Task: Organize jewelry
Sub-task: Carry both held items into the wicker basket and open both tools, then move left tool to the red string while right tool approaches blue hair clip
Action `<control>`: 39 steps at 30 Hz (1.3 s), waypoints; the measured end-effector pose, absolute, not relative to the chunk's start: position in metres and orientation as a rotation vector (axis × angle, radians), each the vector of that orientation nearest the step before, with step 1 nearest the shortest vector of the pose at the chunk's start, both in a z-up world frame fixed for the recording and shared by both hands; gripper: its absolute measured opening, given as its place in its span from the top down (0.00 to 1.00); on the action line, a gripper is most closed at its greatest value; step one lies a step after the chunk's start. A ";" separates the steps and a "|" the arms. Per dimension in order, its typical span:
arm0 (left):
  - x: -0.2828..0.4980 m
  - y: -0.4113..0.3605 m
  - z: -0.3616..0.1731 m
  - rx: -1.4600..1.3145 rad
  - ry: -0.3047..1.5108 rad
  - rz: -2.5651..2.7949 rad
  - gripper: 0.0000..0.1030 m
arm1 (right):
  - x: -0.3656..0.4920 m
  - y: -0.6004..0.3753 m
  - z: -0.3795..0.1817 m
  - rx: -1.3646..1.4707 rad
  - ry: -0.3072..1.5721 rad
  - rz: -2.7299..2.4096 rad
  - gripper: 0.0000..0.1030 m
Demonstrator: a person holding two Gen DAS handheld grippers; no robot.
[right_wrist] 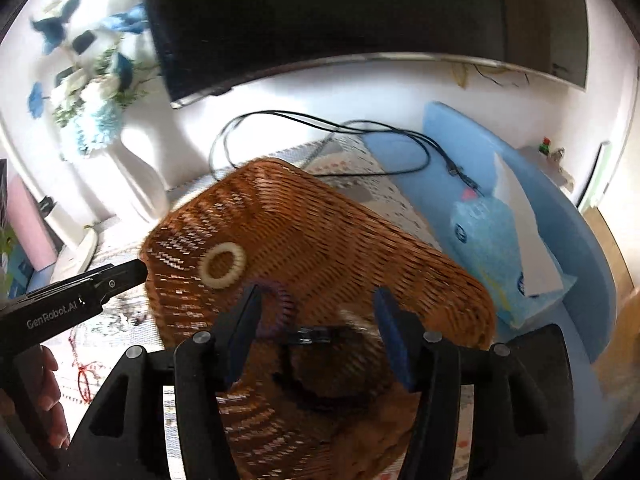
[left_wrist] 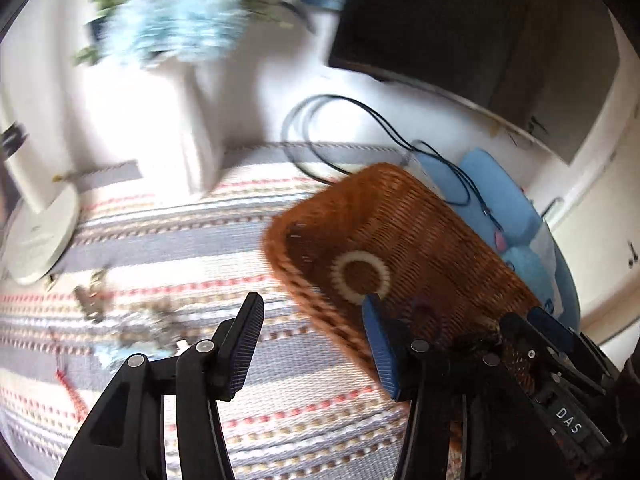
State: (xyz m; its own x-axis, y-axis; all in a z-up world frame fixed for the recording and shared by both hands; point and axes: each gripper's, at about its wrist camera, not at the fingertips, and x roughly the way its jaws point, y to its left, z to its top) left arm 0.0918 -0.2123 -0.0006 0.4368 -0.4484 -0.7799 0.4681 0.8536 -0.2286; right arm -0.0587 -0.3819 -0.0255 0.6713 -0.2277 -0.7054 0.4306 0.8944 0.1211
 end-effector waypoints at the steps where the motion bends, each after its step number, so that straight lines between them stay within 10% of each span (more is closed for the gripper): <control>1: 0.092 -0.201 0.002 0.005 0.955 -0.549 0.49 | -0.057 -0.375 -0.021 0.281 0.737 -0.356 0.42; 20: 0.108 0.000 -0.056 -0.287 1.037 -0.107 0.48 | -0.007 -0.240 -0.025 0.083 0.771 0.066 0.42; 39: 0.112 0.025 -0.091 -0.262 1.096 -0.033 0.48 | 0.043 -0.188 -0.080 -0.018 0.919 0.228 0.42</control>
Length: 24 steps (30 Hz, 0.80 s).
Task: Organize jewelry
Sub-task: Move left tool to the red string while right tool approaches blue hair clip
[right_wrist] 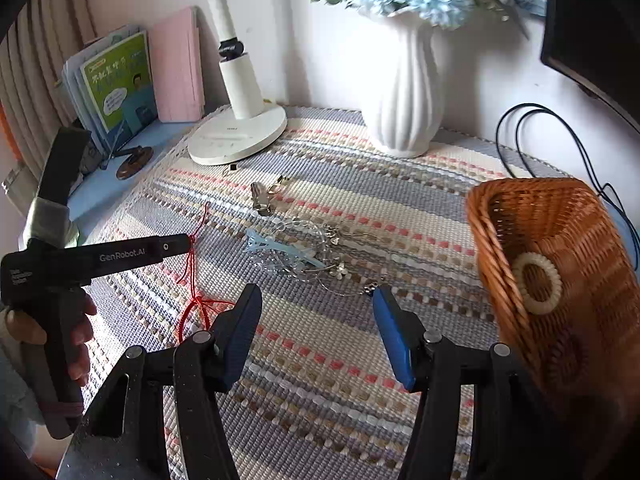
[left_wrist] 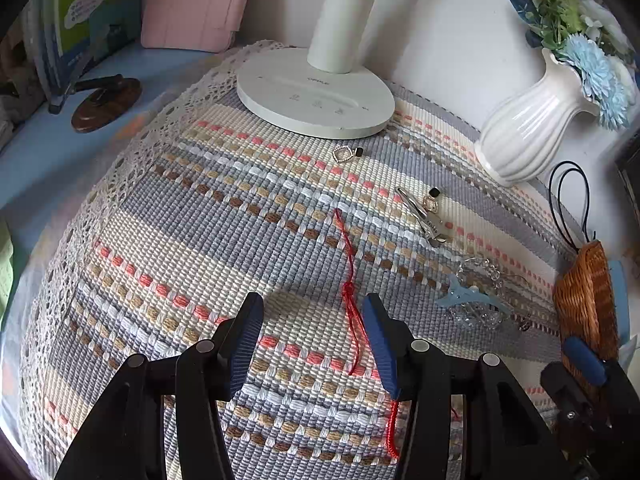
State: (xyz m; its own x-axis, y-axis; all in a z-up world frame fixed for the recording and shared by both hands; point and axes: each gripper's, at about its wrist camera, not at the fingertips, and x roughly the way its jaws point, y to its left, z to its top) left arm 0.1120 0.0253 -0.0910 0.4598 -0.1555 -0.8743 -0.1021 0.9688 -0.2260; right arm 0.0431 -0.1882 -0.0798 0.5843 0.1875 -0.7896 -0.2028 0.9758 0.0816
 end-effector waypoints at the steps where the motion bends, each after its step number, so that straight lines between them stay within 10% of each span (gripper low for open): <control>1: 0.112 0.024 -0.090 -0.261 1.097 -0.033 0.48 | 0.044 -0.188 -0.081 -0.020 0.921 0.233 0.42; 18: 0.122 0.003 -0.097 -0.176 1.065 -0.061 0.50 | 0.085 -0.161 -0.109 -0.135 0.911 0.340 0.61; 24: 0.117 -0.005 -0.100 -0.072 1.024 -0.024 0.90 | 0.089 -0.164 -0.114 -0.149 0.917 0.307 0.85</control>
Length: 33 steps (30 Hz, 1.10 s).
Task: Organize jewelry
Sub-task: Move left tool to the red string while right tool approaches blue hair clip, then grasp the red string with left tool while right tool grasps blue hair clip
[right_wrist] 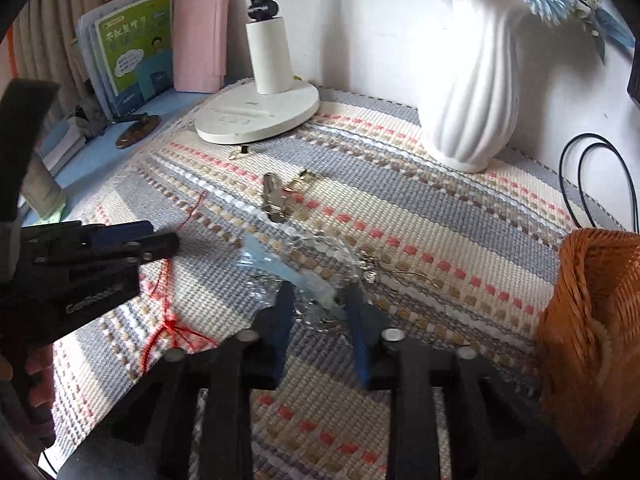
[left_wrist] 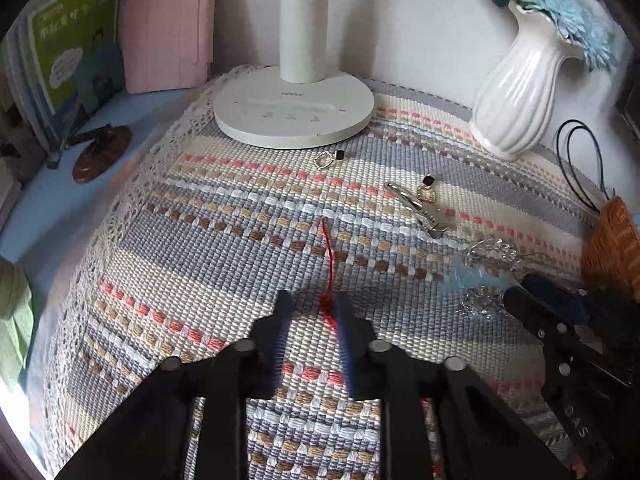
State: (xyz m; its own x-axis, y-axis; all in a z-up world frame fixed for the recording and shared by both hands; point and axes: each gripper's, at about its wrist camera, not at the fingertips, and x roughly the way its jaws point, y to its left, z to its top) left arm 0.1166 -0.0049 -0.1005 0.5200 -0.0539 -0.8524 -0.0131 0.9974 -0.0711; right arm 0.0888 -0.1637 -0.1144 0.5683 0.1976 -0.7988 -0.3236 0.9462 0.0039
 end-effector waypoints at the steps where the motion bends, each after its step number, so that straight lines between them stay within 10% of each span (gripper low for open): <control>1: 0.117 -0.003 -0.101 -0.084 1.026 -0.027 0.94 | 0.089 -0.164 -0.114 -0.158 0.917 0.303 0.91; 33: 0.090 0.021 -0.022 -0.255 0.877 -0.141 0.96 | 0.046 -0.214 -0.052 0.023 0.786 0.212 0.96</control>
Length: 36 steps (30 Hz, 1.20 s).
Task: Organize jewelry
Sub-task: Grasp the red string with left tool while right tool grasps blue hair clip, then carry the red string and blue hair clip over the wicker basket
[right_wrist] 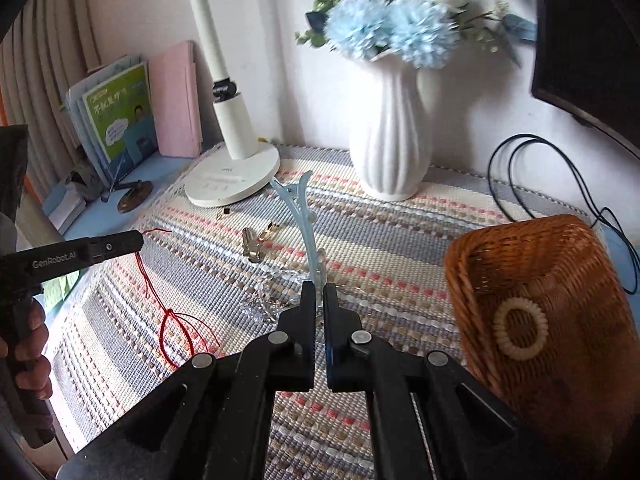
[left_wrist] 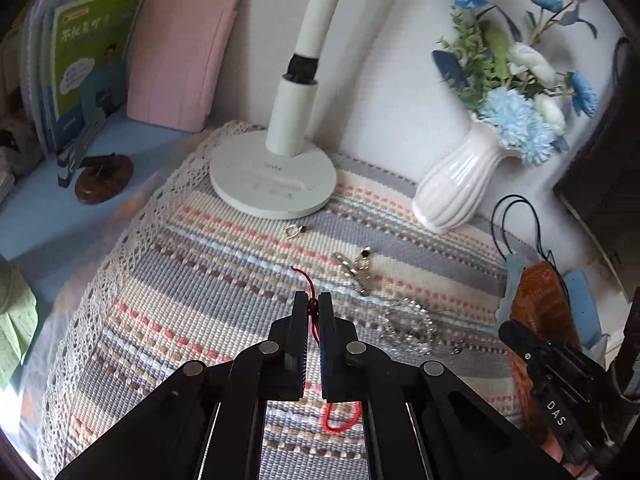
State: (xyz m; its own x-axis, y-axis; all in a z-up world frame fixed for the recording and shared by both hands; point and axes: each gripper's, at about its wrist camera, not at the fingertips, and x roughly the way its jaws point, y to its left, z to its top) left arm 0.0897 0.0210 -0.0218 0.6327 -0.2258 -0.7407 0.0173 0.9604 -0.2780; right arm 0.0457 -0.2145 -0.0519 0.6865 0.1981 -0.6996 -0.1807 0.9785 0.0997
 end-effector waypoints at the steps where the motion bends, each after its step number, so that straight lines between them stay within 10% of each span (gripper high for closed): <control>1: 0.089 0.019 -0.018 -0.252 0.869 -0.150 0.96 | 0.043 -0.217 -0.049 0.031 0.777 0.209 0.96; 36: 0.081 -0.159 0.109 -0.002 0.592 -0.558 0.96 | -0.071 -0.376 0.010 0.261 0.553 -0.166 0.96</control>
